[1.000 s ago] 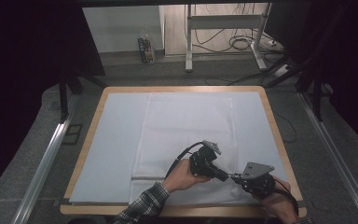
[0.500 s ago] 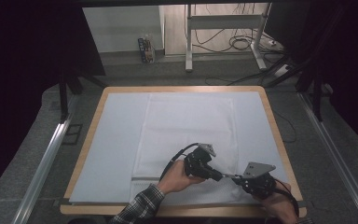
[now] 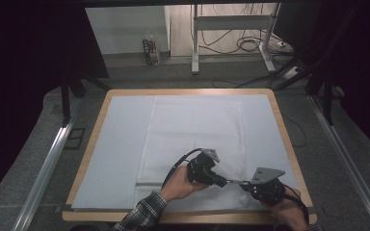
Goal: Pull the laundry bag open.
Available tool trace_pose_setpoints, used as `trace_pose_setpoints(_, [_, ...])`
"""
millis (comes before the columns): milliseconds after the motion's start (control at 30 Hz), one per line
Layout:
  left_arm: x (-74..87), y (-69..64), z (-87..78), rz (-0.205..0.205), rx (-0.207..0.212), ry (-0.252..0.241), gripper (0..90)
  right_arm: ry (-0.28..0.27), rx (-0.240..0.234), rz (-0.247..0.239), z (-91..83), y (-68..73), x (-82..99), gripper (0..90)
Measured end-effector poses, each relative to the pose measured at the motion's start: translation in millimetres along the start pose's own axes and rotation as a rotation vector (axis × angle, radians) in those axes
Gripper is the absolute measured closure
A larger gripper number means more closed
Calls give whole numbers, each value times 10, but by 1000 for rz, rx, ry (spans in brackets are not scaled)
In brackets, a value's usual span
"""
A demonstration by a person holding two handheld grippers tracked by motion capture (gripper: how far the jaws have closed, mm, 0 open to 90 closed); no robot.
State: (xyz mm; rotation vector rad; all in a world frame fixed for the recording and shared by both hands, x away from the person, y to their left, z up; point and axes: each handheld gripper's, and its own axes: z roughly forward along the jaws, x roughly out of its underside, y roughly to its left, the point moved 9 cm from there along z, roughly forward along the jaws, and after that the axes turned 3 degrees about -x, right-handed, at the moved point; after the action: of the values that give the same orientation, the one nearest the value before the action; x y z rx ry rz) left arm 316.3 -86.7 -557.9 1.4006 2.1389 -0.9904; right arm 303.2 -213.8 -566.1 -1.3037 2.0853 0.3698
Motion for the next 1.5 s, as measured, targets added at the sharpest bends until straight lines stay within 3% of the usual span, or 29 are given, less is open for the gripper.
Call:
trace_pose_setpoints(267, [61,13,-60,1,-23,5,875,0,1,10,-3,-7,6,851])
trace_pose_setpoints(600, [145,58,-144,-34,-30,-20,875,1,-2,21,-7,-12,17,850])
trace_pose_setpoints(1033, [309,132,-271,-57,-81,-25,875,9,2,26,0,-16,31,850])
trace_pose_setpoints(1500, [431,161,-428,-85,-100,-56,876,6,5,26,-1,-24,29,850])
